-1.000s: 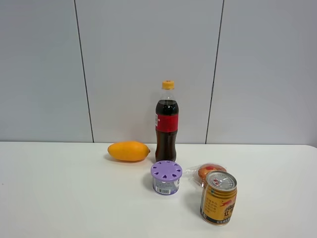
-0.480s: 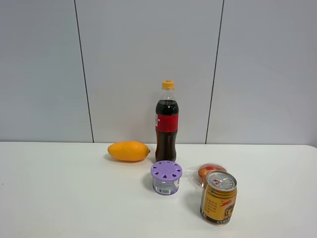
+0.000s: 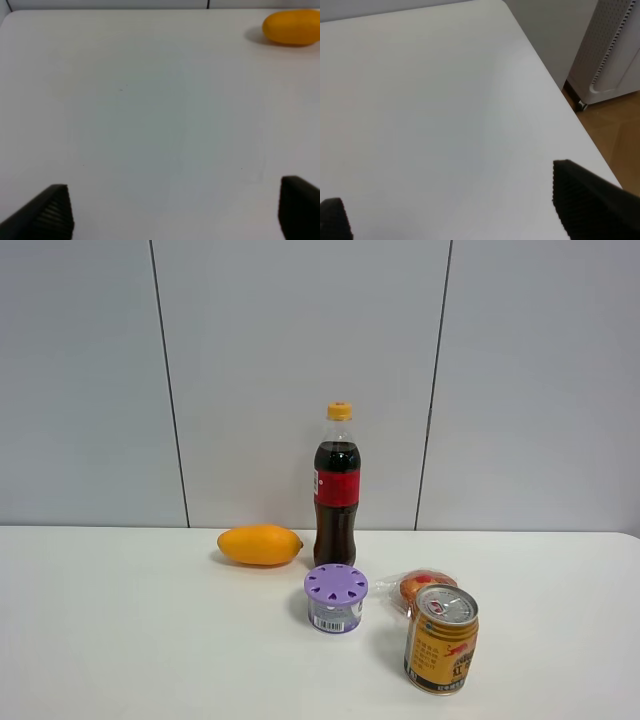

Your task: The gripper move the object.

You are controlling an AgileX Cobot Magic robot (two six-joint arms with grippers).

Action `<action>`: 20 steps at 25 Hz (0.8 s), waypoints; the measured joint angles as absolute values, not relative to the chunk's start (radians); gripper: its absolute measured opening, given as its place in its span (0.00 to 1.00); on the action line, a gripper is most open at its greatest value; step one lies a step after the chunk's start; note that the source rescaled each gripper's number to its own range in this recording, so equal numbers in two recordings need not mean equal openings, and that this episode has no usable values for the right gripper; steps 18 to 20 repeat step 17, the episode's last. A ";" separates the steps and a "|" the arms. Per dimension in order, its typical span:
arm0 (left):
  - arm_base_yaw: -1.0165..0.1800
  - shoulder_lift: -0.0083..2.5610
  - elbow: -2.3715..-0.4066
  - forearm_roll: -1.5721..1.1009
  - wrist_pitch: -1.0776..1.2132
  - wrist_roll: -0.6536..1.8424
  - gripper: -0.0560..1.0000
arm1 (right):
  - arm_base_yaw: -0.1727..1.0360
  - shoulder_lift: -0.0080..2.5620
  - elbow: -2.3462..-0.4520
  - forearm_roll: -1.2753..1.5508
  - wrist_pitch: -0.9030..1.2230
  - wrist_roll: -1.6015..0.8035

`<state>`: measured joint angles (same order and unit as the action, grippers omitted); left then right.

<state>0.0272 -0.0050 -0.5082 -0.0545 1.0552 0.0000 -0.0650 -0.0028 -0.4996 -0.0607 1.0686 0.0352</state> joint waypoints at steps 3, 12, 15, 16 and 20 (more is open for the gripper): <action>0.027 -0.005 -0.508 -0.054 1.054 0.000 0.80 | -0.065 -0.003 -0.500 -0.061 1.069 0.035; 0.027 -0.005 -0.508 -0.054 1.054 0.000 0.80 | -0.065 -0.003 -0.500 -0.061 1.069 0.035; 0.027 -0.005 -0.508 -0.054 1.054 0.000 0.80 | -0.065 -0.003 -0.500 -0.061 1.069 0.035; 0.027 -0.005 -0.508 -0.054 1.054 0.000 0.80 | -0.065 -0.003 -0.500 -0.061 1.069 0.035; 0.027 -0.005 -0.508 -0.054 1.054 0.000 0.80 | -0.065 -0.003 -0.500 -0.061 1.069 0.035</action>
